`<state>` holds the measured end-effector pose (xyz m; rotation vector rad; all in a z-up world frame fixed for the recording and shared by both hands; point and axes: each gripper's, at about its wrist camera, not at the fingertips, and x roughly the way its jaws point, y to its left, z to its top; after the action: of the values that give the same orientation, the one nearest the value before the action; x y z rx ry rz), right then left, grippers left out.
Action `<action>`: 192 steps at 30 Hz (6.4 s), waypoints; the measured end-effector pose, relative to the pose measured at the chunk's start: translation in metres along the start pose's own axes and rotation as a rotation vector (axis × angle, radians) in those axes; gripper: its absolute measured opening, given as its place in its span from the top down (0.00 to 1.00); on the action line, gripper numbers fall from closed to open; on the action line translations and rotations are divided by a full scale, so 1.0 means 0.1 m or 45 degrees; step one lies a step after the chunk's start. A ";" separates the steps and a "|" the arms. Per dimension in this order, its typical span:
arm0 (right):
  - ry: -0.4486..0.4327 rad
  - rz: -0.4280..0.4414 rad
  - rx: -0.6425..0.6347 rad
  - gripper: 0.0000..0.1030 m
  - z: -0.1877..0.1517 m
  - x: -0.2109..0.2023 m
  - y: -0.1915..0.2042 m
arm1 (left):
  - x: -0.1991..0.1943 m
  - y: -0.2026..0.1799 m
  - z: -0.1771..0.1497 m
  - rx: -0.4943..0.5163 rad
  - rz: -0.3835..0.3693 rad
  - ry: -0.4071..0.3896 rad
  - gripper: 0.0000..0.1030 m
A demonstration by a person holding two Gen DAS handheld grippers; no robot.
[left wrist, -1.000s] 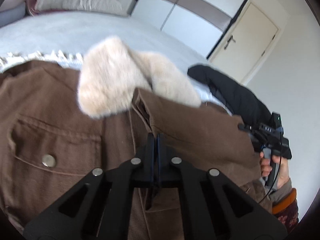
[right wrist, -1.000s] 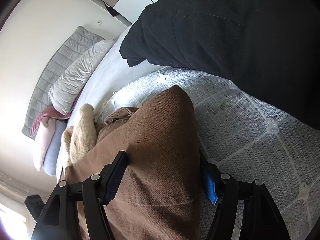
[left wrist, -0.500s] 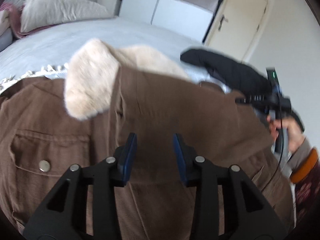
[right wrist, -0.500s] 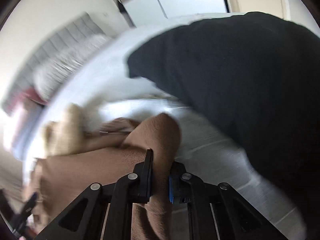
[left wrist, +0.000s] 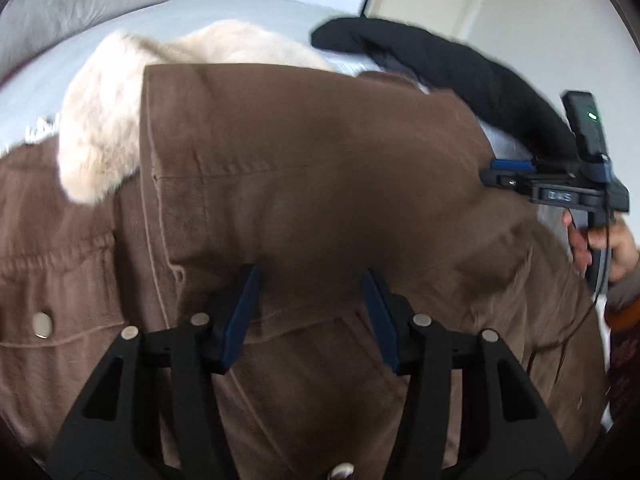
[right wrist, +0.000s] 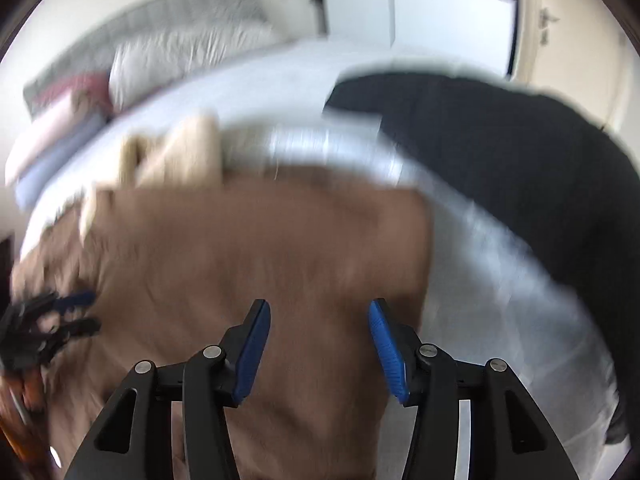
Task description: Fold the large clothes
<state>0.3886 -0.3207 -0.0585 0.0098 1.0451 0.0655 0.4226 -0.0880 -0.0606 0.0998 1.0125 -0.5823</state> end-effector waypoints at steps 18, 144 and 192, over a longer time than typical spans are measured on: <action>-0.123 0.169 -0.969 0.42 -0.27 -0.16 2.46 | -0.89 1.09 -0.11 -0.559 0.102 -0.206 0.22; -0.087 0.637 -0.032 0.22 0.15 -0.09 2.25 | -1.50 0.97 -0.53 -0.255 0.121 -0.480 0.86; -0.174 0.602 -0.029 0.22 0.29 -0.57 2.07 | -2.18 2.18 -1.69 -0.544 0.155 -0.342 0.23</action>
<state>0.3751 -0.1164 0.0134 0.2384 0.8875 0.4989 0.3163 0.2438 -0.0130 -0.2865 0.8420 -0.2503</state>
